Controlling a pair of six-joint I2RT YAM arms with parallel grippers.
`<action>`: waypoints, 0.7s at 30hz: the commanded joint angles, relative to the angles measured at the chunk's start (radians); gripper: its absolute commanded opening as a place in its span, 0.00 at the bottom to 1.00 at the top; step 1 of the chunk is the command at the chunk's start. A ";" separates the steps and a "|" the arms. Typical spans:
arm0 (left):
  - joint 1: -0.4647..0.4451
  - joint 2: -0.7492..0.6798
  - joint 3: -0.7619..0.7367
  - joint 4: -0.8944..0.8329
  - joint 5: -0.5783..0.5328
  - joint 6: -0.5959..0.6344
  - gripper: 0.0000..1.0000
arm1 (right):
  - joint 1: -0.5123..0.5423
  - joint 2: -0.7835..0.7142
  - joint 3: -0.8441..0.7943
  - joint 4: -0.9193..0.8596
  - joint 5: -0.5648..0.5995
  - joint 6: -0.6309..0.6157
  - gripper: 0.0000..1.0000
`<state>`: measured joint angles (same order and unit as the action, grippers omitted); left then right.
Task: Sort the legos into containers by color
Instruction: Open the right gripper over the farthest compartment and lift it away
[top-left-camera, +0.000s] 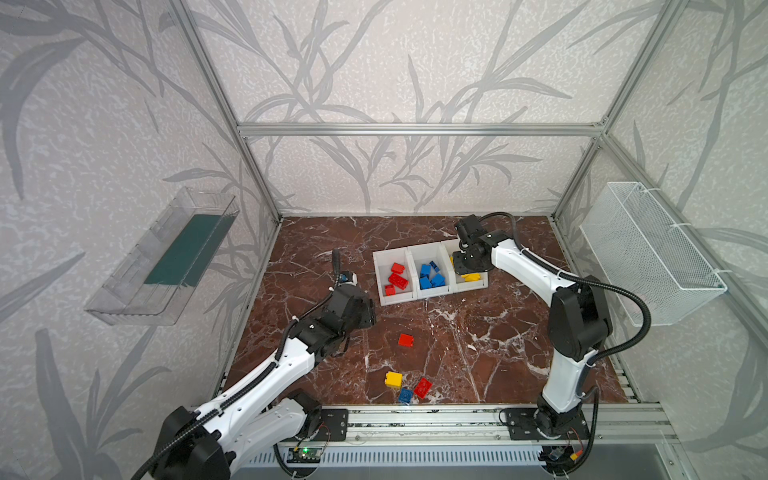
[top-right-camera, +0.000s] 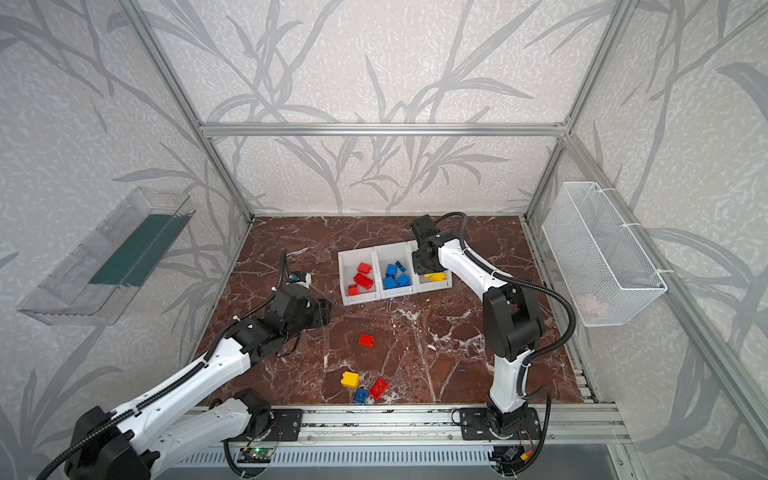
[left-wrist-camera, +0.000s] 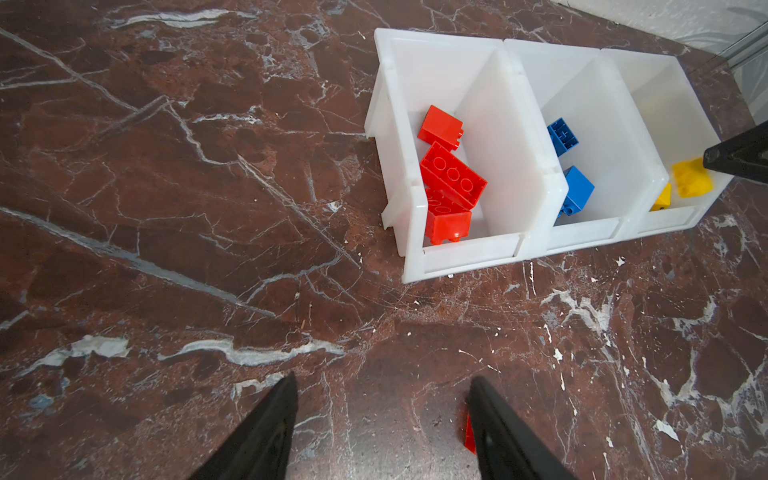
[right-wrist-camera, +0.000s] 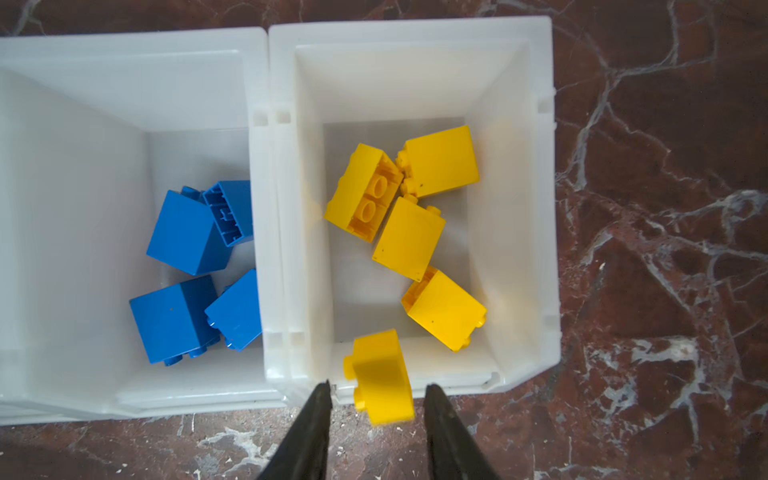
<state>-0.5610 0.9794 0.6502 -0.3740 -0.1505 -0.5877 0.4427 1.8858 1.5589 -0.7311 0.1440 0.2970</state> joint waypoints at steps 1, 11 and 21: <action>0.005 -0.006 -0.011 -0.009 0.006 -0.029 0.68 | -0.001 -0.011 0.024 -0.013 -0.012 0.001 0.52; 0.004 -0.008 -0.011 -0.021 0.012 -0.032 0.68 | -0.007 -0.041 -0.006 -0.009 -0.021 0.015 0.57; -0.002 0.010 0.028 -0.161 0.100 0.008 0.71 | -0.006 -0.116 -0.112 0.029 -0.086 0.035 0.57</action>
<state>-0.5610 0.9836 0.6510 -0.4492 -0.0849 -0.5911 0.4400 1.8202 1.4773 -0.7101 0.0929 0.3195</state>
